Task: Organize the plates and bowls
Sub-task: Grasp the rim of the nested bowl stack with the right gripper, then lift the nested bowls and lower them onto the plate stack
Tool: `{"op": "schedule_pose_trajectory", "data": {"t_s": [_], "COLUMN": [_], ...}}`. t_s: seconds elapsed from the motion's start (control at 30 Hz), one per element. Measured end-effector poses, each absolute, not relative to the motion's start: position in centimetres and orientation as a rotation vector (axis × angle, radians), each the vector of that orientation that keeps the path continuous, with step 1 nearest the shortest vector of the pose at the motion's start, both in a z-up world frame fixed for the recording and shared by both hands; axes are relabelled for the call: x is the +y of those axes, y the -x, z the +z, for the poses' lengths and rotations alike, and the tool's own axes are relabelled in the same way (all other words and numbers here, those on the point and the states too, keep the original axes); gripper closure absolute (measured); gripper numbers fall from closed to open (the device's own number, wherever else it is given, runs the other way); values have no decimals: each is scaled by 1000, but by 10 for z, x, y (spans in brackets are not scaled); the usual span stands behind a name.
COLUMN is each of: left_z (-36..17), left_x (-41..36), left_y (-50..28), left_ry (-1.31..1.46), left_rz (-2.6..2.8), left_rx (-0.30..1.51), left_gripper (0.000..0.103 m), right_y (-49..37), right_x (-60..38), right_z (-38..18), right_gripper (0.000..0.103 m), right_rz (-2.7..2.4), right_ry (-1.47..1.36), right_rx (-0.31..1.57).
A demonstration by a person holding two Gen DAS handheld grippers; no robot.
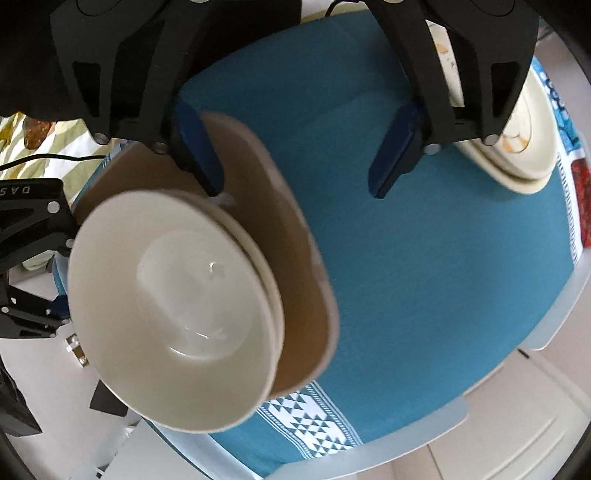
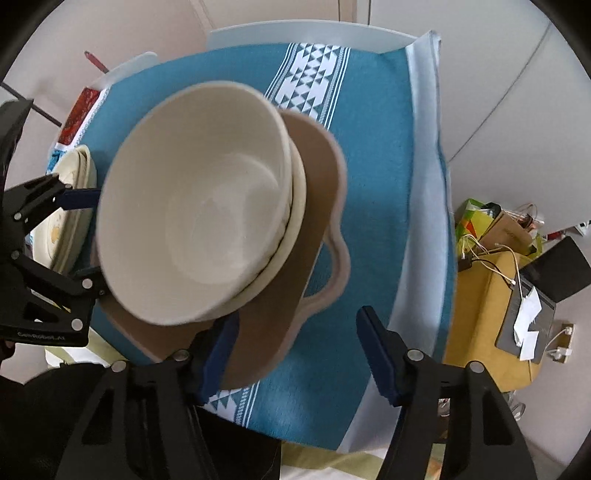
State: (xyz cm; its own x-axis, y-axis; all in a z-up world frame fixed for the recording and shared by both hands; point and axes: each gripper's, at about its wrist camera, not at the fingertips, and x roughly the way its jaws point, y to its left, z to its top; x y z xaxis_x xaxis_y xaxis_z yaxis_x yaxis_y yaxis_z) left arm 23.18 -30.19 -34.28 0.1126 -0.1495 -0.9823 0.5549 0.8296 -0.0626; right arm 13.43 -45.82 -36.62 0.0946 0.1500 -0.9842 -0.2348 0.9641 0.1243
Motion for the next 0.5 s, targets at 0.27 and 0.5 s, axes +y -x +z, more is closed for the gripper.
{"op": "schedule_pose_trajectory", "data": {"t_s": [0.27, 0.5], "left_z": [-353, -349], "left_x": [-312, -314], "left_y": [-223, -216], "left_ry": [-275, -309], "left_rz": [-691, -640], "left_rx": [1350, 1325], "left_gripper": [73, 78], "right_y": [-132, -128], "right_x": [-453, -455], "right_z": [-378, -377], "right_gripper": [80, 85], "right_rz": [352, 379], "right_ry": [81, 87], "right_rx": [1382, 1342]}}
